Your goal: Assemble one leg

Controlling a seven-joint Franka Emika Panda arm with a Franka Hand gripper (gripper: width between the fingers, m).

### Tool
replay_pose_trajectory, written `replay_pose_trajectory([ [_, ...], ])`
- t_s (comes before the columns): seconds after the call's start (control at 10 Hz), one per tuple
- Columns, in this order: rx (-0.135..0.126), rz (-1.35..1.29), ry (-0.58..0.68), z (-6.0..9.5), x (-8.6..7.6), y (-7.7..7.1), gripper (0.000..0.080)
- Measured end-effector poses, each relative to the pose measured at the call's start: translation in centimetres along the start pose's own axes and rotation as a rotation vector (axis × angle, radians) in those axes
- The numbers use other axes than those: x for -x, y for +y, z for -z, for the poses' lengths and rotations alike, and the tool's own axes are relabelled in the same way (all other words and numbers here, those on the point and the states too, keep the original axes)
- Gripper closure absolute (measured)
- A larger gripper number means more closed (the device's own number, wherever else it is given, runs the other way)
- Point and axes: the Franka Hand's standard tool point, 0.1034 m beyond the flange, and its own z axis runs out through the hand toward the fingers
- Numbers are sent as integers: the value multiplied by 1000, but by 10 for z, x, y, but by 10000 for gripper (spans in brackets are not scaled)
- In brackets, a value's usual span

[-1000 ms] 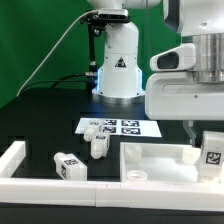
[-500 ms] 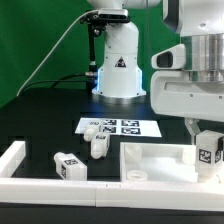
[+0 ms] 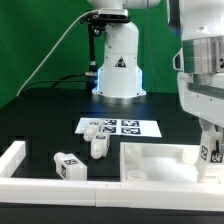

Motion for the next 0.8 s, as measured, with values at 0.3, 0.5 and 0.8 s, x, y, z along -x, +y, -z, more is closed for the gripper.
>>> replay_pose_trajectory([
  [0.3, -2, 35, -5, 0, 1, 0, 300],
  [0.5, 3, 320, 1, 4, 1, -5, 182],
  [0.8, 26, 733, 4, 3, 5, -4, 152],
])
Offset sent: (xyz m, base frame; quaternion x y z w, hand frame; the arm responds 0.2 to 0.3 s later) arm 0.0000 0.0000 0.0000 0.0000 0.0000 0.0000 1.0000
